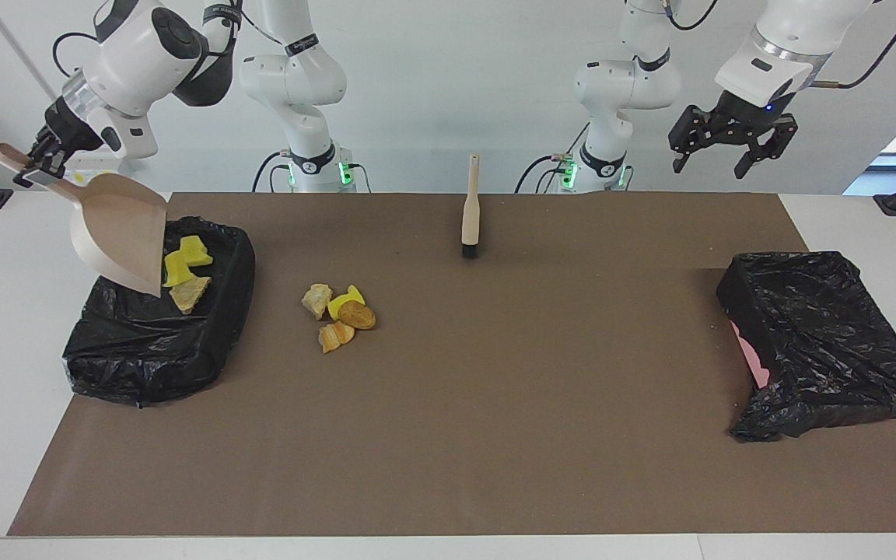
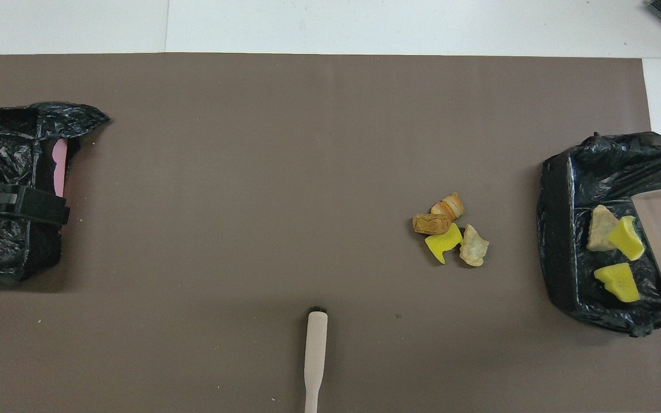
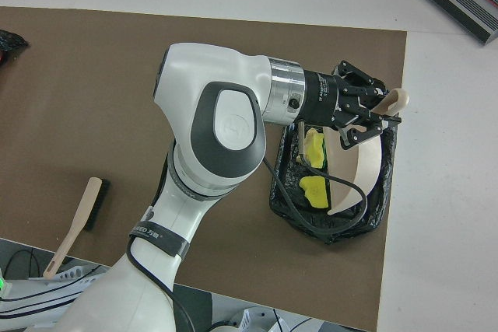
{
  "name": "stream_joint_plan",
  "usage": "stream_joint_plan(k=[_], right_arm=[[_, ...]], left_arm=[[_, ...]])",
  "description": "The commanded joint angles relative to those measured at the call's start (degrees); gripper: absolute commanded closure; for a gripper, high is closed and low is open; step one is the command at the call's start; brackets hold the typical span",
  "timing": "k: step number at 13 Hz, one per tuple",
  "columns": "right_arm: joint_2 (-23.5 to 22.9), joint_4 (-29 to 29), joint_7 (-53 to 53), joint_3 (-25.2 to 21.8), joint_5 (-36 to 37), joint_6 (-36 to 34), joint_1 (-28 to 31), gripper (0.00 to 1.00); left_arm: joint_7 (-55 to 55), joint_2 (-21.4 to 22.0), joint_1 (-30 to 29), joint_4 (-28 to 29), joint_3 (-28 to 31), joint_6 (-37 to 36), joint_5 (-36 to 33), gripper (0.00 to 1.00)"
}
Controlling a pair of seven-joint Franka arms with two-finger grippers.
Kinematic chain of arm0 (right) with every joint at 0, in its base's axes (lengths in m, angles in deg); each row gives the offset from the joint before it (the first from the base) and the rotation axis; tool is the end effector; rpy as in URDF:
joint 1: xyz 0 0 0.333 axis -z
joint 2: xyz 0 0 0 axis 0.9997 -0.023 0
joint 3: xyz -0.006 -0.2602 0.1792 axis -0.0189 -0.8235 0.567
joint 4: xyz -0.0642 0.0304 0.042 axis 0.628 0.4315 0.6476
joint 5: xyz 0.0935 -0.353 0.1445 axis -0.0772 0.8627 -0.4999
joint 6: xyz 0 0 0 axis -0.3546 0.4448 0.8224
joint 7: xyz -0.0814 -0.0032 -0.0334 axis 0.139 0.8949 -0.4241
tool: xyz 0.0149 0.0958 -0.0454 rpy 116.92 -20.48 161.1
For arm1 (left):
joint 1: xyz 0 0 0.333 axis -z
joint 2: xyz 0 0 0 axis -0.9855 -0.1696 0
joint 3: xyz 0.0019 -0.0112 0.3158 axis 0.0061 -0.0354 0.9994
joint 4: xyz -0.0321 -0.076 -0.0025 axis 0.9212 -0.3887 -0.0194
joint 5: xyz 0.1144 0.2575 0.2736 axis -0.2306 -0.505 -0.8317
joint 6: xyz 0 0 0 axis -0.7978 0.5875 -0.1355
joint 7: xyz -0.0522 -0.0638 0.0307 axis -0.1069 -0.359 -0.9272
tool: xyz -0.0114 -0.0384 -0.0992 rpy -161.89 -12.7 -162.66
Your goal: Sweep and dump trash in bin
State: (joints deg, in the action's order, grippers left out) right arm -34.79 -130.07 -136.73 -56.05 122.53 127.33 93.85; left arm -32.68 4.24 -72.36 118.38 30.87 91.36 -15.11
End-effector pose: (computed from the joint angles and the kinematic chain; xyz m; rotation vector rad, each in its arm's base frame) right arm 0.4580 -0.1361 0.6003 1.4059 1.7202 -0.7833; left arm 0.5131 -0.0900 0.6855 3.1155 -0.2726 -0.0479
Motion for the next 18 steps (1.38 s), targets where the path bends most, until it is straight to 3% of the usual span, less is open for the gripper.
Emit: stream_joint_plan(k=[1, 5, 10, 14, 16, 18], right_arm=[[2.71, 4.13, 0.57, 5.16, -8.31, -9.76, -0.34, 1.00], [2.63, 8.10, 8.62, 11.85, -15.96, -18.83, -0.34, 1.00], [1.40, 9.24, 29.61, 16.15, -32.93, -19.73, -0.34, 1.00], [-5.26, 12.84, 57.97, 22.05, -43.03, -19.82, -0.42, 1.00], [-10.00, 15.47, 72.91, 26.08, -45.07, -19.82, -1.03, 1.00], [-16.32, 18.98, 89.08, 27.16, -50.14, -19.73, -4.18, 1.00]], left_arm=[[0.73, 0.46, -0.58, 0.56, -0.40, 0.19, -1.37, 0.00], [0.47, 0.81, -0.40, 1.00, -0.58, 0.54, -1.20, 0.00], [0.38, 0.90, -0.49, 1.09, -0.49, 0.46, -1.19, 0.00], [0.47, 0.90, -0.40, 1.09, -0.49, 0.37, -1.19, 0.00], [0.47, 0.90, -0.49, 1.17, -0.49, 0.28, -1.19, 0.00], [0.47, 0.99, -0.49, 1.17, -0.49, 0.02, -1.19, 0.00]])
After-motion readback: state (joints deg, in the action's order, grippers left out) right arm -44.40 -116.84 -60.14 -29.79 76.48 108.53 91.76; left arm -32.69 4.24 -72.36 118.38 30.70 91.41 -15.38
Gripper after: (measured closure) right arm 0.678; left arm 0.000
